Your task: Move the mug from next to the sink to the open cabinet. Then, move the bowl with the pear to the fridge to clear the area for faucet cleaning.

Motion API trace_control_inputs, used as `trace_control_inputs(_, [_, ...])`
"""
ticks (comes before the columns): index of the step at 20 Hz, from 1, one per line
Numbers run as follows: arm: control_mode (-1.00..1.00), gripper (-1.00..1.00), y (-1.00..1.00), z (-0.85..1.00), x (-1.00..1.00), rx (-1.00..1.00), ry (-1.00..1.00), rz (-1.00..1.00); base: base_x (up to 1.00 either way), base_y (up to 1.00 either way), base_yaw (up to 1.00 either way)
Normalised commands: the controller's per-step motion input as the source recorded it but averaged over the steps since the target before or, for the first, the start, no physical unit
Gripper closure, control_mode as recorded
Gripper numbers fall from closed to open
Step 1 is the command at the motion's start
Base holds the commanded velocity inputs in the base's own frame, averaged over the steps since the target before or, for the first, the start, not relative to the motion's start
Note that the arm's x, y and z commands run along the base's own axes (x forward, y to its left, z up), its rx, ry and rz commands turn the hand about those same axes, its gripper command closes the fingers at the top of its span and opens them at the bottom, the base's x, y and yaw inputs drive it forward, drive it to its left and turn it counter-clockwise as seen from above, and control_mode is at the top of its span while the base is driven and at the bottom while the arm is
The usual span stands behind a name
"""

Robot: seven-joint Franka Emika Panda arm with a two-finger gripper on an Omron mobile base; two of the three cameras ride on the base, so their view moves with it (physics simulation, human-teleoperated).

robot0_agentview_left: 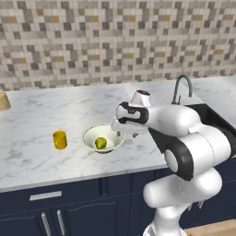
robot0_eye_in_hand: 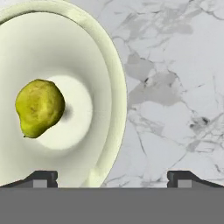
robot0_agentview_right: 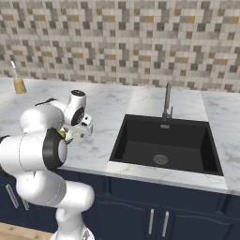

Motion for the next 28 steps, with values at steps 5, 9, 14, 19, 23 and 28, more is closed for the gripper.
trace_control_inputs(5, [-1.0, -1.0, 0.15, -0.59, 0.35, 0.01, 0.0, 0.0, 0.0, 0.0, 0.0])
trace_control_inputs(9, [-1.0, 1.0, 0.19, -0.27, 0.62, 0.11, 0.0, 0.0, 0.0, 0.0, 0.0])
trace_control_inputs(14, [-1.0, 1.0, 0.05, -0.03, 0.13, 0.05, 0.0, 0.0, 0.0, 0.0, 0.0])
trace_control_inputs(19, [-1.0, 1.0, -0.01, 0.39, -0.06, 0.02, -0.01, -0.02, 0.0, 0.0, 0.0])
trace_control_inputs(23, [-1.0, 1.0, -0.26, 1.0, -0.3, 0.14, 0.0, -0.19, 0.0, 0.0, 0.0])
trace_control_inputs(28, [-1.0, 1.0, -0.58, 1.0, -0.57, 0.23, -0.07, -0.34, 0.0, 0.0, 0.0])
